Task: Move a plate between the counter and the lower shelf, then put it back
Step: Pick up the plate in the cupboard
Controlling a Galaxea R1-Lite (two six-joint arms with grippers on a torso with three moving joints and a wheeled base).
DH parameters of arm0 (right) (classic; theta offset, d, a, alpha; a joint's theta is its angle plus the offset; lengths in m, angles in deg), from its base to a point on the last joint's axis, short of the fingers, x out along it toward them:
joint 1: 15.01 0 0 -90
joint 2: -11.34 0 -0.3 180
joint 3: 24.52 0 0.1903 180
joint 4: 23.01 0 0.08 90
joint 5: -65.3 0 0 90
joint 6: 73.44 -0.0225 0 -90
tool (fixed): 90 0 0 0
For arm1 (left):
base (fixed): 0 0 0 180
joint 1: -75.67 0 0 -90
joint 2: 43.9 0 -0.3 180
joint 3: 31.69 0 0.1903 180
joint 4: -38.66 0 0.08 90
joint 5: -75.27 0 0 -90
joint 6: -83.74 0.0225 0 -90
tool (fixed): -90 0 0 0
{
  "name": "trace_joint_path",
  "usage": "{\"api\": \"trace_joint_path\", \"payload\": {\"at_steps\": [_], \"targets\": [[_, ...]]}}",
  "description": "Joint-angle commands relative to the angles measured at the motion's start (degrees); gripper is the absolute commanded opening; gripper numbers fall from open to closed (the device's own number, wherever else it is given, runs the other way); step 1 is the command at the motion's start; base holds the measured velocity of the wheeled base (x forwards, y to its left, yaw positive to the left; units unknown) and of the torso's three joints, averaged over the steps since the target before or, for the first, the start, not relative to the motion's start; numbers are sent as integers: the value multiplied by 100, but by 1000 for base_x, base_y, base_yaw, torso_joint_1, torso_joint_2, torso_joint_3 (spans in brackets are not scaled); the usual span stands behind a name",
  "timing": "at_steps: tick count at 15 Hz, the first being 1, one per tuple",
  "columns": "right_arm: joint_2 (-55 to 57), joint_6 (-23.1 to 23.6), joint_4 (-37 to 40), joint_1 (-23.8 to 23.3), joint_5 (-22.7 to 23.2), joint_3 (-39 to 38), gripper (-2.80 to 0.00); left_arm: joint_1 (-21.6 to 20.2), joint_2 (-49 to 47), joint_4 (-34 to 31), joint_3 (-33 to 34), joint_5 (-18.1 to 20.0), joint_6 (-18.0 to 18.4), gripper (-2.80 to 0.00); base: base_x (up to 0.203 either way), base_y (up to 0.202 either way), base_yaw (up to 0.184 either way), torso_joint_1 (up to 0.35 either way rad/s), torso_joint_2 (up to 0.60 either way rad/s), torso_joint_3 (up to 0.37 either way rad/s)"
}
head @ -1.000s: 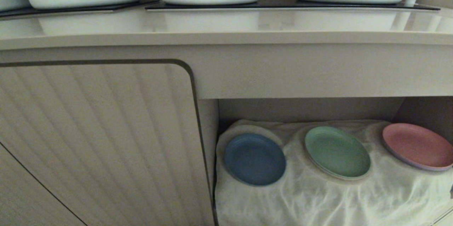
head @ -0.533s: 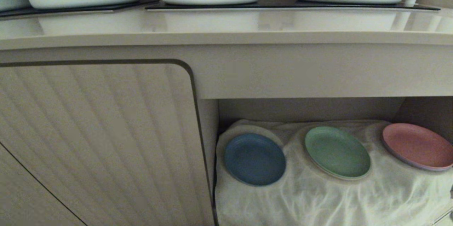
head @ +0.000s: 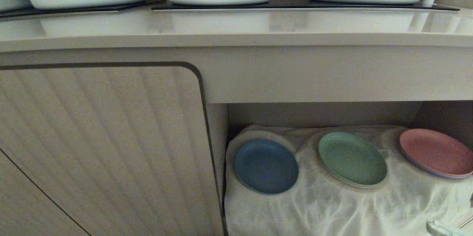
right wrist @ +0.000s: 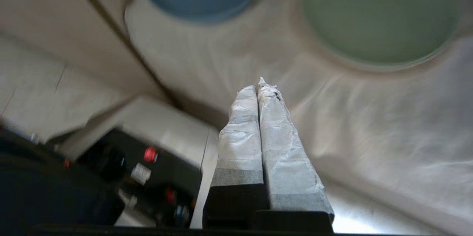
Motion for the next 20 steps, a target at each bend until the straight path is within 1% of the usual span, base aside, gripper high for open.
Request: {"api": "trace_joint_path", "payload": {"at_steps": [1, 4, 7, 10, 12, 15, 17, 19, 20], "targets": [[829, 74, -7, 61, 53, 44, -280, 0, 2, 0, 5, -4, -6, -280, 0, 0, 0, 0, 0, 0], [1506, 99, -101, 357, 75, 72, -280, 0, 2, 0, 5, -4, -6, -280, 0, 0, 0, 0, 0, 0], [2303, 81, -460, 683, 80, 170, -280, 0, 2, 0, 1, -4, -6, -280, 0, 0, 0, 0, 0, 0], [3080, -45, -607, 1209, 71, 657, -280, 0, 2, 0, -3, -4, -6, -280, 0, 0, 0, 0, 0, 0], [3496, -307, -673, 1539, 53, 918, -280, 0, 2, 0, 1, -4, -6, -280, 0, 0, 0, 0, 0, 0], [3990, -868, -1147, 2053, -13, 969, -280, 0, 2, 0, 5, -4, -6, -280, 0, 0, 0, 0, 0, 0], [4258, -1258, -1360, 2408, -247, 977, -280, 0, 2, 0, 4, -4, -6, -280, 0, 0, 0, 0, 0, 0], [4552, -1837, -1866, 2764, -456, 981, -280, 0, 2, 0, 5, -4, -6, -280, 0, 0, 0, 0, 0, 0], [4681, -2008, -2037, 2889, -582, 987, -280, 0, 2, 0, 5, -4, -5, -280, 0, 0, 0, 0, 0, 0]]}}
